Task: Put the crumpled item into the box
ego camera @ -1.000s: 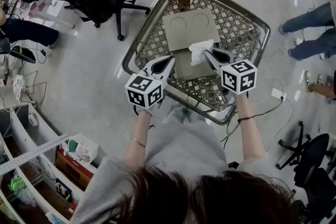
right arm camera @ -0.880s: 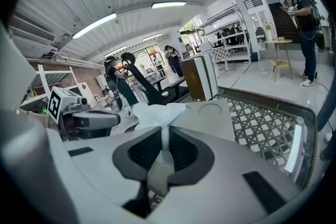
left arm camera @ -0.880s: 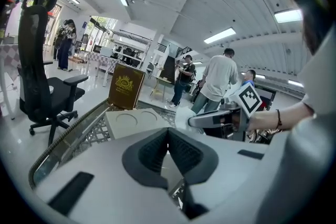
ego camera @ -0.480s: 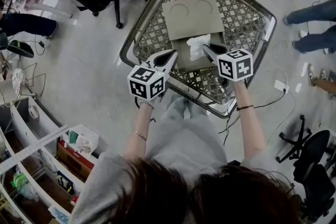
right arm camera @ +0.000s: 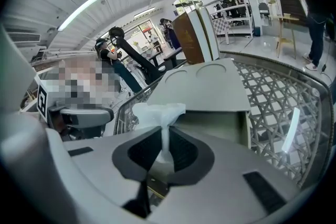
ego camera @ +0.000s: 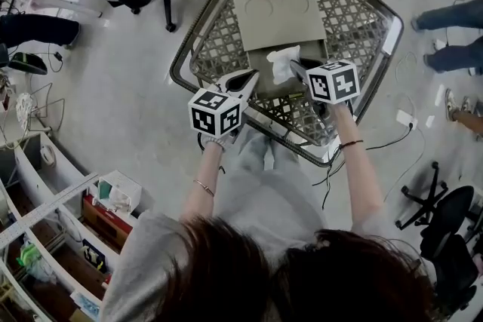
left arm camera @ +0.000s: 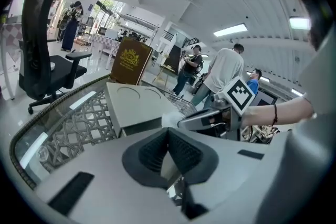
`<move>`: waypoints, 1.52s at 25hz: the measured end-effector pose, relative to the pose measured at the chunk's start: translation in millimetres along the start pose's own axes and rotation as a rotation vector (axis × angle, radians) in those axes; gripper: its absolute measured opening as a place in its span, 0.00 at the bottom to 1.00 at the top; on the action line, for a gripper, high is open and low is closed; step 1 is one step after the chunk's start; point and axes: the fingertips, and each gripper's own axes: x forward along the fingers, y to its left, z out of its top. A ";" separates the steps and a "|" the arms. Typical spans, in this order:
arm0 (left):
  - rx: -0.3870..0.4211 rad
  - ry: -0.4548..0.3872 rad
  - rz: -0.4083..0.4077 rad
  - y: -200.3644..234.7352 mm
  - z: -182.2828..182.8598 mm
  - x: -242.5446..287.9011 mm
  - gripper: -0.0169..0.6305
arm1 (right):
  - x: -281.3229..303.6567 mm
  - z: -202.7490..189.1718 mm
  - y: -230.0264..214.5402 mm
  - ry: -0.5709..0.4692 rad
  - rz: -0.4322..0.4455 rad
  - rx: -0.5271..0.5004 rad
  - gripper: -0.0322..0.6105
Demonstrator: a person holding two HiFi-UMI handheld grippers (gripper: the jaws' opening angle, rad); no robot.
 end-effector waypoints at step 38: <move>-0.054 0.071 -0.053 -4.7 -25.9 13.5 0.05 | 37.8 -34.4 -27.9 0.249 -0.105 0.103 0.24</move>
